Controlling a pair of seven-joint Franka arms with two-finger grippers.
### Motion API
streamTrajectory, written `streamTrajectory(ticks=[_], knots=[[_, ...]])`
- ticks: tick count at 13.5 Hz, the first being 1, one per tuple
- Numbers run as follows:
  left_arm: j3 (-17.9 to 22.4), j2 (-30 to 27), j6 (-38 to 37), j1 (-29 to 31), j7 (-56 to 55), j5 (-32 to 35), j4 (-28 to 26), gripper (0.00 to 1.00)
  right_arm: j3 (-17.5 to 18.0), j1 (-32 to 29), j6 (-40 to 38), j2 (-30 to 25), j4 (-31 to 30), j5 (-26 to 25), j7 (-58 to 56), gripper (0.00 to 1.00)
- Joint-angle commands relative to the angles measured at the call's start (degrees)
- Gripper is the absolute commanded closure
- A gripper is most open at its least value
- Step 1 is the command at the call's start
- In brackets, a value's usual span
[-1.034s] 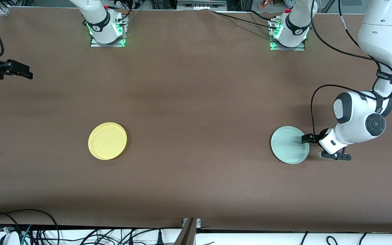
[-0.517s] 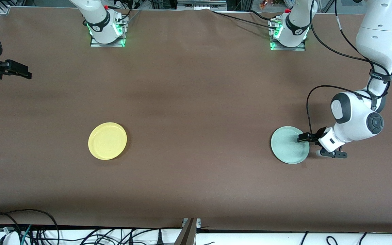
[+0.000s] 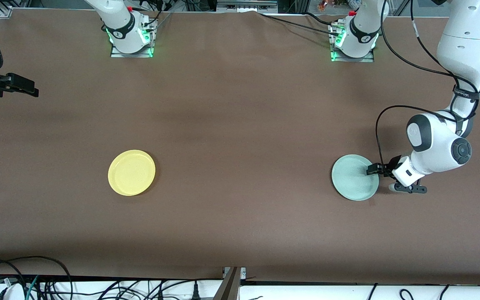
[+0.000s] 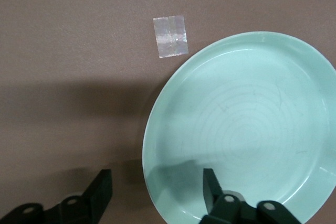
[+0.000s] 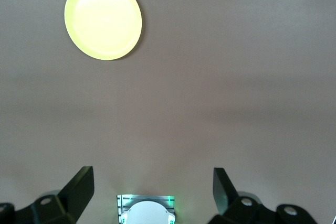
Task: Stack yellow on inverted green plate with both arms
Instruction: 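Grasp the green plate rim with the left gripper and drag it inward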
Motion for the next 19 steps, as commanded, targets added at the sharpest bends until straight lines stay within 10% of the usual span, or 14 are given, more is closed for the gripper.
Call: streamTrajectory(ticks=[1, 10, 19], knots=[[0.02, 0.06, 0.62, 0.27, 2.61, -3.09, -0.37, 0.30, 0.18, 0.07, -0.74, 0.48, 1.33, -0.76, 0.07, 0.00], [0.11, 0.42, 0.53, 0.27, 2.96, -2.83, -0.37, 1.00, 0.27, 0.07, -0.65, 0.83, 1.33, -1.03, -0.19, 0.00], [-0.85, -0.72, -0.78, -0.52, 3.76, -2.12, 4.10, 1.00, 0.10, -0.11, -0.74, 0.84, 1.33, -1.02, -0.02, 0.00]])
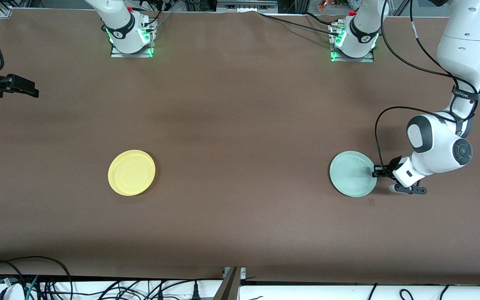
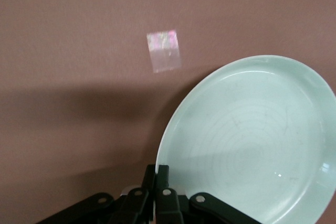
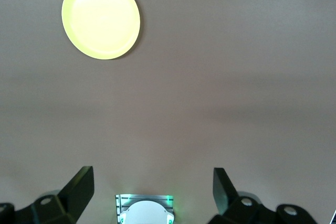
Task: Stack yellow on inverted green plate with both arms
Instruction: 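Grasp the green plate rim with the left gripper and drag it inward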
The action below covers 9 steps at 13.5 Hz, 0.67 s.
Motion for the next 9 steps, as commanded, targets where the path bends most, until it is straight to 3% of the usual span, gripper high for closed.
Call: streamTrajectory(ticks=[1, 6, 9], knots=[[-1.28, -1.27, -1.69, -0.80, 1.52, -1.19, 3.91, 1.00, 0.16, -0.11, -0.74, 0.57, 1.33, -0.68, -0.02, 0.00], [-1.73, -1.18, -3.45, -7.99, -1.81, 0.55, 10.95, 1.00, 0.08, -0.11, -0.74, 0.57, 1.33, -0.68, 0.07, 0.00], [-1.73, -1.18, -3.45, -13.36, -10.93, 12.13, 15.34, 1.00, 0.16, -0.11, -0.74, 0.57, 1.33, -0.50, 0.07, 0.00]])
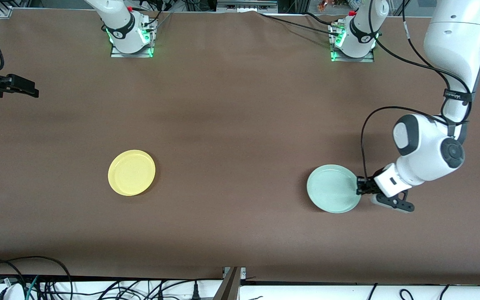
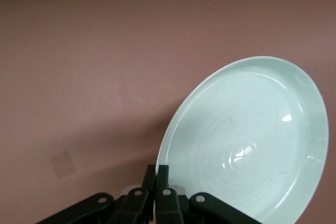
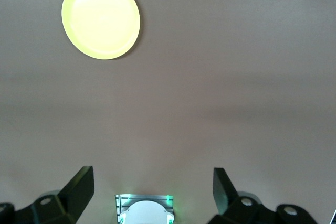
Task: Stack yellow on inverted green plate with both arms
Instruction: 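Lift the green plate with the left gripper and tilt it over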
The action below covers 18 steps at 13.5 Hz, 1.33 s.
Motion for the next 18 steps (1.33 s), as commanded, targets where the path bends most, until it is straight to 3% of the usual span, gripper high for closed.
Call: streamTrajectory(ticks=[1, 7, 11, 14, 18], knots=[[0.64, -0.02, -1.29, -5.16, -7.66, 10.96, 4.04, 1.00, 0.16, -0.02, -0.91, 0.57, 1.33, -0.41, 0.07, 0.00], [0.55, 0.50, -1.03, -13.52, -17.87, 40.49, 8.43, 1.00, 0.25, 0.07, -1.09, 0.57, 1.33, -0.59, 0.07, 0.00], [0.64, 1.56, -1.03, -18.17, -20.86, 54.21, 10.55, 1.00, 0.25, 0.07, -1.18, 0.48, 1.33, -0.59, 0.07, 0.00], [0.55, 3.05, -1.47, -23.18, -25.35, 70.37, 12.38, 1.00, 0.25, 0.07, -1.18, 0.39, 1.33, -0.67, 0.07, 0.00], [1.16, 7.52, -7.33, -29.76, -30.25, 75.05, 15.46, 1.00, 0.25, 0.07, -1.27, 0.39, 1.33, -0.41, 0.07, 0.00]])
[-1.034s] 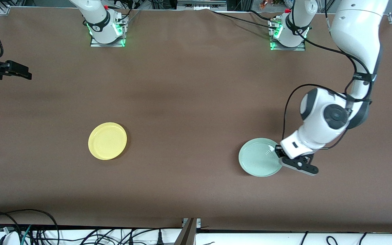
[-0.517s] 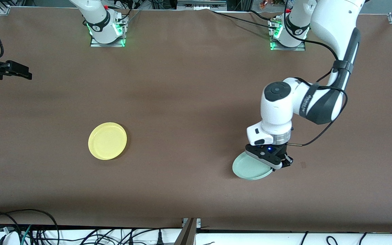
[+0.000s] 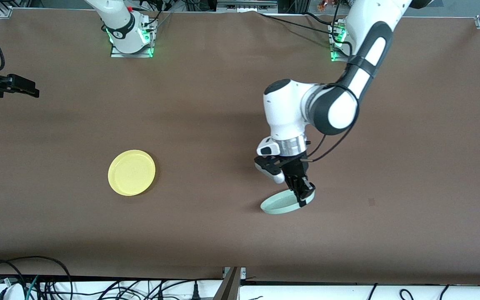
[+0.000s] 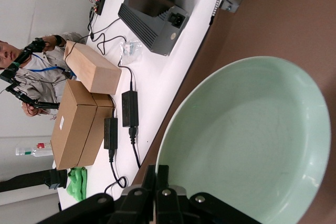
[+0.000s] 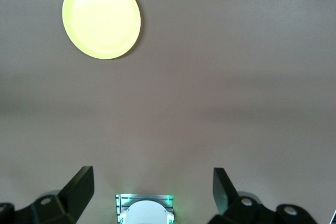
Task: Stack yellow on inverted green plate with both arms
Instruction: 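Lift the green plate with the left gripper and tilt it over, then lower the inverted green plate onto the table and open the left gripper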
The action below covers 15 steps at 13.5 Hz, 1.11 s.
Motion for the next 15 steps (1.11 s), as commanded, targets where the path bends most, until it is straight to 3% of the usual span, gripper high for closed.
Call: streamTrajectory(ticks=[1, 3, 9, 13, 15], knots=[[1.23, 6.36, -7.54, -6.19, -7.38, 8.07, 6.27, 1.00, 0.18, 0.02, -1.21, 0.39, 1.33, -0.41, 0.07, 0.00], [1.05, 10.84, -16.76, -11.37, -12.24, 14.59, 9.52, 1.00, 0.18, 0.02, -1.21, 0.39, 1.33, -0.32, 0.16, 0.00], [2.19, 18.31, -30.14, -20.17, -16.12, 17.94, 15.23, 1.00, 0.18, 0.02, -1.21, 0.39, 1.33, 0.03, 0.25, 0.00], [1.50, 21.14, -32.54, -23.52, -20.51, 17.43, 17.45, 1.00, 0.27, 0.03, -1.30, 0.30, 1.33, 0.12, 0.33, 0.00], [-1.13, 21.85, -32.54, -23.88, -22.88, 15.68, 17.80, 1.00, 0.26, 0.02, -1.39, 0.30, 1.33, 0.12, 0.33, 0.00]])
